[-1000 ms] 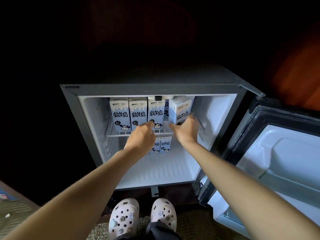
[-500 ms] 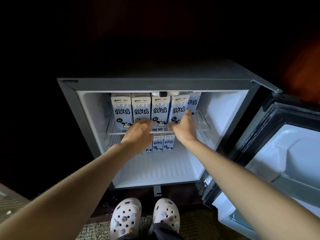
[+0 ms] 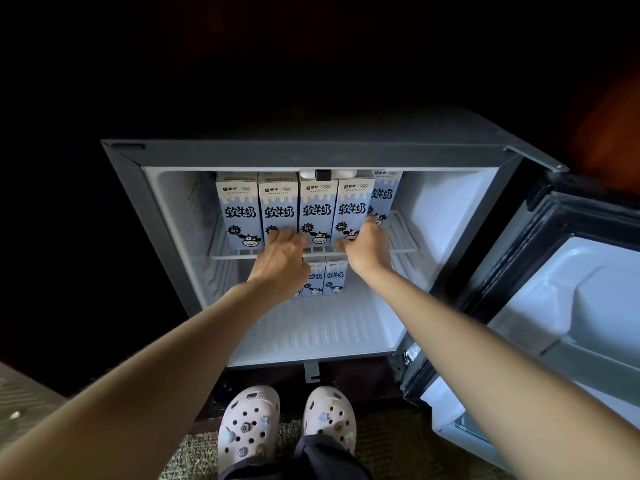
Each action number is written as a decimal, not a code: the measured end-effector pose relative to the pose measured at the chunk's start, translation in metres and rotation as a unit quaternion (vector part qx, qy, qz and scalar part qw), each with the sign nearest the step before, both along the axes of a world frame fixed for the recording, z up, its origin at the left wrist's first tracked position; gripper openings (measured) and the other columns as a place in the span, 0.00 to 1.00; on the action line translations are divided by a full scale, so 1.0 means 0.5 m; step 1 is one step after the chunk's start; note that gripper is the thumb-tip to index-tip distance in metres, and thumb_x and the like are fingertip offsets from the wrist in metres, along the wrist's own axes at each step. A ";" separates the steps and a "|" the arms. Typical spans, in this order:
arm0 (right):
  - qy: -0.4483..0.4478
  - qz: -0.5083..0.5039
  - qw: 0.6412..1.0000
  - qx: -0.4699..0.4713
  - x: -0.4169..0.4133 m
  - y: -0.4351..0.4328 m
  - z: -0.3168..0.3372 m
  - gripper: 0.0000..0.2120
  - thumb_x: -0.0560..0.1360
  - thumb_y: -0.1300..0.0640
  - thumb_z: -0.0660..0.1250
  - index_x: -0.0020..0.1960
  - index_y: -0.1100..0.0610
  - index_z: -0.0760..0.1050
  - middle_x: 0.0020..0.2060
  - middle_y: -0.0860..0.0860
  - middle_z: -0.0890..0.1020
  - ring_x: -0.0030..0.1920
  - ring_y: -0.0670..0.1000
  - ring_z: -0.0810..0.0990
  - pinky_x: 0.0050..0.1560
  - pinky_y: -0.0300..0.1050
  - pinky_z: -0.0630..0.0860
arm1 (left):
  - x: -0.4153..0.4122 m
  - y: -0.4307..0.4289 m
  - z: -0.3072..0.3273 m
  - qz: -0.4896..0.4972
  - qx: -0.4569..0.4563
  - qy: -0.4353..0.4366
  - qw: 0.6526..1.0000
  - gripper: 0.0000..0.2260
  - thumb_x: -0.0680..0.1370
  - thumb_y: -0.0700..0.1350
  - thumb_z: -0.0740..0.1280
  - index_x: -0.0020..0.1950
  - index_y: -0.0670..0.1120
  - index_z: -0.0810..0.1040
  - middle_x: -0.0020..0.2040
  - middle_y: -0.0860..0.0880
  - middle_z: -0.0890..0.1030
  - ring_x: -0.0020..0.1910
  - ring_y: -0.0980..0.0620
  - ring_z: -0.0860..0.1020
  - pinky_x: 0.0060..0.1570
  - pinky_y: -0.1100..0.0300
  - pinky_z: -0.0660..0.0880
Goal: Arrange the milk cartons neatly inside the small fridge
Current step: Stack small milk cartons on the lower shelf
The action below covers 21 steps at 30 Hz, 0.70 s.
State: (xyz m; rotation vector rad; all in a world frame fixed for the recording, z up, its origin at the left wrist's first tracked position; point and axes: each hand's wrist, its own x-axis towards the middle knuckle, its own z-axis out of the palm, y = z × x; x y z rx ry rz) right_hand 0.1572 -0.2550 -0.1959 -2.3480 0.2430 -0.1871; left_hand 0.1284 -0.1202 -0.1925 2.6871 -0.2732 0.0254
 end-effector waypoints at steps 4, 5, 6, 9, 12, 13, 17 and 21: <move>0.024 -0.030 0.999 0.016 -0.015 0.007 0.011 0.24 0.74 0.64 0.68 0.65 0.67 0.61 0.59 0.62 0.76 0.51 0.58 0.78 0.40 0.41 0.70 | -0.020 -0.008 0.020 0.013 -0.034 0.028 0.999 0.18 0.76 0.35 0.61 0.66 0.42 0.69 0.63 0.46 0.69 0.65 0.48 0.65 0.63 0.56 0.66; 0.026 -0.035 0.999 0.017 -0.025 0.005 0.016 0.25 0.74 0.66 0.67 0.66 0.67 0.59 0.59 0.62 0.75 0.49 0.57 0.77 0.39 0.41 0.70 | -0.028 -0.010 0.029 0.015 -0.040 0.033 0.999 0.18 0.76 0.35 0.61 0.66 0.41 0.69 0.62 0.45 0.70 0.64 0.47 0.66 0.62 0.56 0.67; 0.026 -0.038 0.999 0.016 -0.037 0.003 0.022 0.25 0.74 0.67 0.66 0.67 0.67 0.59 0.60 0.62 0.74 0.49 0.56 0.76 0.40 0.40 0.69 | -0.037 -0.013 0.038 0.015 -0.046 0.038 0.998 0.18 0.76 0.35 0.60 0.66 0.41 0.69 0.61 0.44 0.70 0.62 0.47 0.68 0.61 0.55 0.69; 0.023 -0.026 0.999 -0.018 -0.089 -0.009 0.049 0.23 0.75 0.67 0.65 0.67 0.68 0.61 0.61 0.61 0.72 0.55 0.57 0.75 0.41 0.36 0.68 | -0.074 -0.023 0.072 0.025 -0.074 0.038 0.996 0.14 0.76 0.35 0.59 0.61 0.39 0.72 0.55 0.43 0.74 0.52 0.47 0.75 0.50 0.55 0.75; 0.002 0.008 0.999 -0.050 -0.165 -0.025 0.093 0.15 0.75 0.70 0.62 0.60 0.65 0.68 0.58 0.59 0.75 0.48 0.53 0.73 0.28 0.25 0.66 | -0.133 -0.043 0.116 0.028 -0.110 0.027 0.993 0.11 0.77 0.35 0.57 0.54 0.35 0.76 0.47 0.41 0.79 0.38 0.47 0.74 0.34 0.59 0.74; -0.009 0.017 0.999 -0.049 -0.198 -0.033 0.111 0.13 0.74 0.70 0.61 0.59 0.64 0.70 0.56 0.58 0.76 0.46 0.51 0.71 0.29 0.23 0.67 | -0.159 -0.051 0.133 0.021 -0.119 0.024 0.992 0.11 0.78 0.35 0.57 0.53 0.35 0.77 0.46 0.41 0.79 0.35 0.48 0.74 0.31 0.63 0.74; -0.042 0.034 0.998 -0.041 -0.350 -0.077 0.177 0.13 0.73 0.69 0.62 0.56 0.61 0.73 0.52 0.56 0.79 0.50 0.53 0.77 0.47 0.37 0.74 | -0.274 -0.085 0.184 0.014 -0.166 0.017 0.986 0.11 0.78 0.35 0.57 0.52 0.37 0.79 0.46 0.40 0.80 0.37 0.46 0.76 0.39 0.58 0.79; -0.052 0.017 0.998 -0.035 -0.504 -0.129 0.210 0.13 0.73 0.68 0.62 0.57 0.61 0.74 0.53 0.56 0.80 0.54 0.55 0.79 0.53 0.45 0.74 | -0.399 -0.139 0.217 -0.018 -0.181 0.031 0.983 0.10 0.77 0.36 0.59 0.49 0.36 0.80 0.43 0.42 0.79 0.42 0.45 0.77 0.45 0.56 0.75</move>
